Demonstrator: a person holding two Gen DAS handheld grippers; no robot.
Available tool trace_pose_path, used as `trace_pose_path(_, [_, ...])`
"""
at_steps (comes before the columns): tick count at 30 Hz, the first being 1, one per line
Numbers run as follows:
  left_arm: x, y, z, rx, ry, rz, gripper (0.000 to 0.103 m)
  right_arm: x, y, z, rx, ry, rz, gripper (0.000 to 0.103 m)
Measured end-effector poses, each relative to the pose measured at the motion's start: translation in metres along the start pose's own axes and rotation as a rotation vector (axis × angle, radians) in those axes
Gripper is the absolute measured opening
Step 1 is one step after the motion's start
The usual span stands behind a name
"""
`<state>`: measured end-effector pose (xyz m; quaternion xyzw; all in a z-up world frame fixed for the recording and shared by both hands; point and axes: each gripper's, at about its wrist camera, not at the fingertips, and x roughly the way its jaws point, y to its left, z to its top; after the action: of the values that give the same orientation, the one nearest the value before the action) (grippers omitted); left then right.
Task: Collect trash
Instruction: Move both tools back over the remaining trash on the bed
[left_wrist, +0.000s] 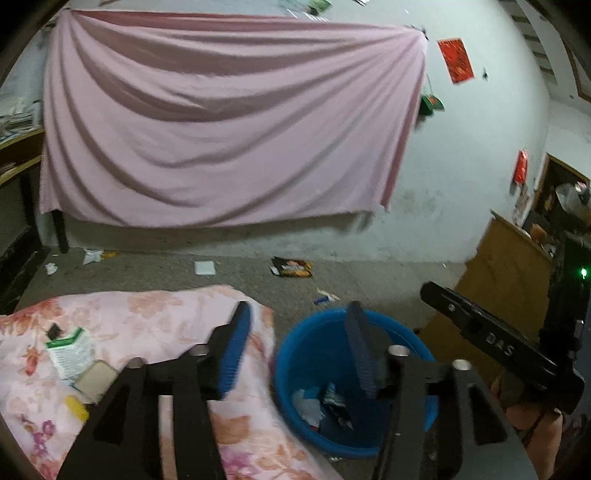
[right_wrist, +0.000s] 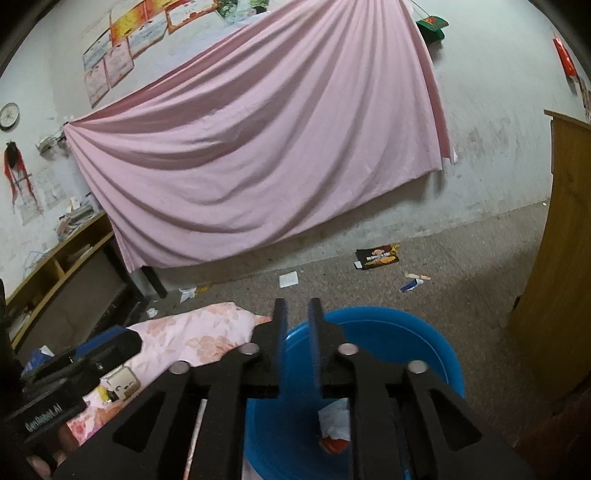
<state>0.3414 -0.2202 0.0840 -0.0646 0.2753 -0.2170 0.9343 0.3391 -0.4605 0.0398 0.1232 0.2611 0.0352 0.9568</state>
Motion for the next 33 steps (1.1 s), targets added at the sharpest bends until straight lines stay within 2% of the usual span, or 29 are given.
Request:
trace_pose_path(2, [-0.014,0.013,0.002,-0.025,-0.053,0.027,0.081,-0.001,0.006,0.001,-0.011,-0.011,0.012,0.040])
trace_pose_path(4, [-0.027,0.026,0.002,-0.049,-0.110,0.051,0.096,-0.002,0.014,0.003,-0.029,-0.025,0.022,0.045])
trace_pose_path(5, [-0.035,0.033,0.002,-0.063,-0.144,0.069,0.099,-0.003,0.019,0.004,-0.033,-0.036,0.026,0.046])
trace_pose_path(7, [-0.048,0.045,0.002,-0.082,-0.198,0.104,0.099,-0.005,0.025,0.006,-0.029,-0.062,0.043,0.054])
trace_pose_path(9, [-0.060,0.056,0.002,-0.081,-0.234,0.148,0.100,-0.009,0.033,0.008,-0.017,-0.104,0.076,0.080])
trace_pose_path(14, [-0.091,0.085,0.000,-0.081,-0.316,0.236,0.100,-0.018,0.055,0.010,-0.022,-0.195,0.142,0.100])
trace_pose_path(20, [-0.120,0.114,-0.009,-0.107,-0.385,0.302,0.101,-0.022,0.094,0.007,-0.098,-0.274,0.213,0.103])
trace_pose_path(26, [-0.147,0.139,-0.019,-0.086,-0.438,0.374,0.101,-0.026,0.135,-0.001,-0.137,-0.362,0.287,0.103])
trace_pose_path(33, [-0.166,0.170,-0.034,-0.089,-0.470,0.430,0.101,-0.023,0.179,-0.016,-0.214,-0.402,0.313,0.103])
